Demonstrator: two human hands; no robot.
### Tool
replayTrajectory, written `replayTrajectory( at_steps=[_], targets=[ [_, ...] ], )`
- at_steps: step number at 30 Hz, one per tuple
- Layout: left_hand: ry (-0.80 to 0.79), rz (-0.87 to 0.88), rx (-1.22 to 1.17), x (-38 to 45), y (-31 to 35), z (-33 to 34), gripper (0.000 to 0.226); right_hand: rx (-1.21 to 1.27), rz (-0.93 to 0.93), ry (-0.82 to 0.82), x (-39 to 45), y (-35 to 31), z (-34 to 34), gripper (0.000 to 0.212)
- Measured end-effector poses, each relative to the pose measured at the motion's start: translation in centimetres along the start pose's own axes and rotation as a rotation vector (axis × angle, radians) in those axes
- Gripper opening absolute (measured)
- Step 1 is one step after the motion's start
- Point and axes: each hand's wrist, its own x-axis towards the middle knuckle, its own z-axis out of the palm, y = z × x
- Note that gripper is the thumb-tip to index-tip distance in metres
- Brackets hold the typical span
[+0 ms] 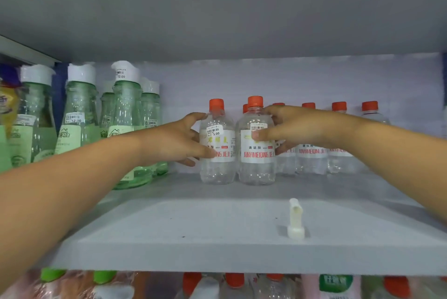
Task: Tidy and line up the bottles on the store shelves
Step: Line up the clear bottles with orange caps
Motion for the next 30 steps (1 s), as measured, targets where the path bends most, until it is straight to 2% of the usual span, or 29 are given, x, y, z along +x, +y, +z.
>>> replayTrajectory(
  at_steps=[2,10,14,18,20,23,30],
  targets=[
    [0.025,0.004,0.007,0.2,0.0,0.5,0.094,-0.031,0.006,0.028,0.4,0.0,0.5,0.066],
    [0.082,-0.034,0.043,0.0,0.3,1.3,0.098,-0.091,0.025,0.133,0.4,0.2,1.9,0.075],
    [0.133,-0.058,0.017,0.1,0.1,1.9,0.1,0.0,0.045,0.13,0.1,0.3,2.1,0.058],
    [0.129,-0.071,-0.01,0.1,0.0,2.0,0.075,0.103,0.063,0.107,0.0,0.5,1.9,0.058],
    [0.138,-0.072,0.003,0.1,-0.2,2.2,0.07,0.099,0.048,0.14,0.0,0.4,2.2,0.055],
    [0.158,-0.075,0.025,0.2,-0.4,2.5,0.07,0.11,0.035,0.174,0.0,0.3,2.5,0.048],
    [0.115,-0.096,0.015,0.3,-0.6,2.1,0.077,0.146,0.022,0.119,-0.2,0.6,2.3,0.034]
  ],
)
